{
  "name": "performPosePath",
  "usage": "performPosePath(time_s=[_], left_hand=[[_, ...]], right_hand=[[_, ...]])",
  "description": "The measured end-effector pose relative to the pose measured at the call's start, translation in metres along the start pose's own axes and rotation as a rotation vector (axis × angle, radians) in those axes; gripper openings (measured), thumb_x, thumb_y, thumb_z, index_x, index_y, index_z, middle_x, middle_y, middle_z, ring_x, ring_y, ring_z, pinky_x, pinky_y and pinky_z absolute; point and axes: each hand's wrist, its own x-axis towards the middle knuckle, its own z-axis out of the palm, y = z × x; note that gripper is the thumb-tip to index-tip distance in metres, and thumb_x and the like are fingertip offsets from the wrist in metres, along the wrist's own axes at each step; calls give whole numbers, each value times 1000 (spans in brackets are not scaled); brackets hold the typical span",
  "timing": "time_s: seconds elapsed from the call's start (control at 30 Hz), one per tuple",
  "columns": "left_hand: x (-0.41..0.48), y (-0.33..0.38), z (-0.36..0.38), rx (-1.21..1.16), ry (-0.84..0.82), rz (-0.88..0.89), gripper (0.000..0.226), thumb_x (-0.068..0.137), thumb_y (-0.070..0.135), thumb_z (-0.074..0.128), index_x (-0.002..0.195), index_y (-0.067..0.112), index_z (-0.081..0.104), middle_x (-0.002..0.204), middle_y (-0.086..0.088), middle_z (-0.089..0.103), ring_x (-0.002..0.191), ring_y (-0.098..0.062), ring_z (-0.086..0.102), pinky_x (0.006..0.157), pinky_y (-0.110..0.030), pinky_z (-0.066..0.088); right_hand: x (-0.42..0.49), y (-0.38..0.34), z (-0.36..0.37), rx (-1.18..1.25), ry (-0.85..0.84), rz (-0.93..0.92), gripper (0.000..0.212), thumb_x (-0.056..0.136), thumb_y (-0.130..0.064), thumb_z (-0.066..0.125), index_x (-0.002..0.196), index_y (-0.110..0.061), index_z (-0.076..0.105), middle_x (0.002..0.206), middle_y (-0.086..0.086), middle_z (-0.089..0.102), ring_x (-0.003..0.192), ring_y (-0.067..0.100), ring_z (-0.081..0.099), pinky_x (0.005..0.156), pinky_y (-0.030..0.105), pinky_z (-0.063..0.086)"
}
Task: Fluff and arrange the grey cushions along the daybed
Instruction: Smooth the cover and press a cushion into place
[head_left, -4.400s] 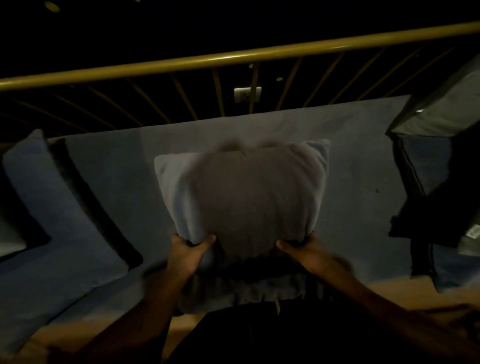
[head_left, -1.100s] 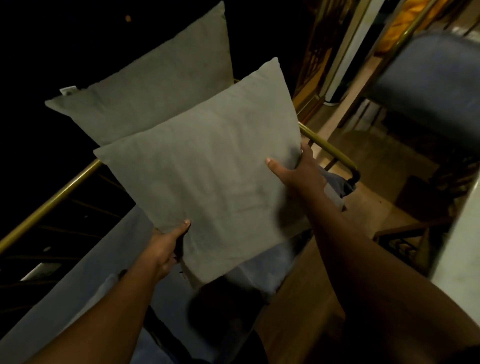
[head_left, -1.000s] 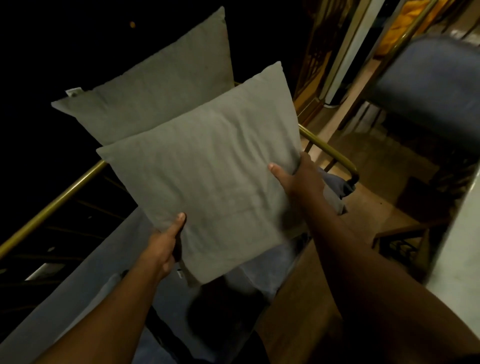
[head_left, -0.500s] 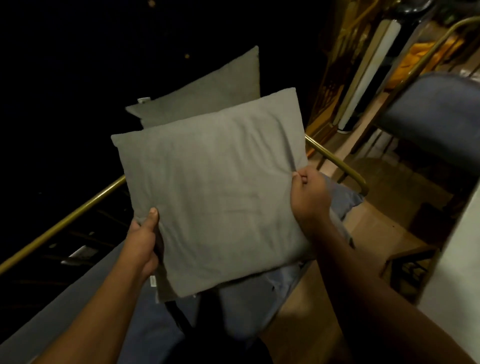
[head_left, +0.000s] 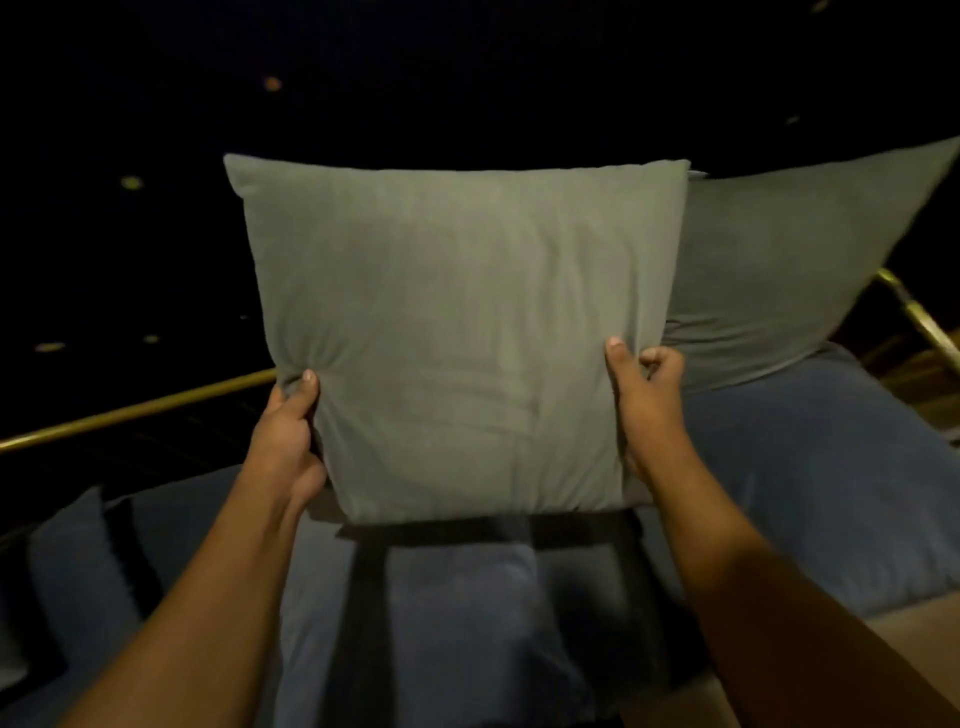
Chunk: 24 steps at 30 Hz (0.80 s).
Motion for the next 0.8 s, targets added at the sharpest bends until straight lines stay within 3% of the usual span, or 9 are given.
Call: performPosePath(time_s=[0.07, 0.13, 0.23, 0.37, 0.47, 0.63, 0.7, 0.8], left_hand=[[15, 11, -35, 46, 17, 48, 30, 92, 22, 52, 122, 28, 52, 116, 0, 66, 105, -19, 64, 83, -39, 53], [31, 17, -65, 141, -20, 78, 36, 91, 22, 55, 124, 33, 50, 119, 3, 66, 105, -15, 65, 82, -36, 55], [54, 17, -103, 279, -69, 66, 43, 90, 17, 57, 128, 31, 44, 120, 5, 63, 109, -13, 61, 93, -36, 48], [93, 14, -143, 480, -51, 8, 58, 87, 20, 62, 137, 26, 33, 136, 1, 50, 123, -17, 49, 108, -40, 38], [122, 0, -163, 705, -30, 24, 67, 79, 38, 67, 135, 25, 32, 143, -7, 41, 125, -23, 47, 107, -49, 40], [148, -38, -171, 681, -31, -84, 73, 82, 28, 68, 141, 31, 24, 142, 4, 41, 127, -21, 44, 102, -50, 44], [160, -59, -180, 710, 21, -137, 76, 76, 32, 71, 139, 27, 29, 143, 2, 42, 126, -24, 46, 100, -49, 45], [167, -94, -190, 873, -9, -310, 53, 83, 7, 61, 133, 1, 44, 132, -11, 50, 123, -33, 49, 100, -44, 44]], right_hand=[[0, 4, 39, 30, -67, 42, 70, 73, -47, 74, 128, -25, 37, 134, 10, 49, 114, 20, 54, 100, 37, 45], [2, 11, 73, -6, -167, 31, 97, 68, -48, 78, 145, -25, 24, 144, 4, 45, 122, 17, 52, 105, 38, 43], [6, 24, 119, -157, -263, -41, 88, 64, -48, 80, 138, -29, 36, 133, -4, 53, 117, 13, 55, 102, 38, 46], [8, 49, 171, -269, -253, -62, 104, 57, -58, 80, 143, -32, 28, 144, -3, 43, 128, 16, 46, 106, 44, 42], [13, 70, 198, -302, -201, -74, 106, 58, -55, 80, 145, -29, 25, 146, -3, 38, 131, 16, 41, 109, 45, 40], [25, 102, 215, -415, -152, -33, 106, 55, -57, 80, 142, -37, 22, 146, -7, 40, 132, 16, 41, 108, 49, 38], [25, 121, 215, -429, -193, -60, 100, 58, -46, 82, 140, -28, 28, 144, 0, 44, 132, 19, 43, 107, 44, 39], [18, 156, 205, -559, -294, 21, 68, 61, -40, 76, 120, -12, 56, 122, 17, 62, 118, 31, 57, 94, 42, 46]])
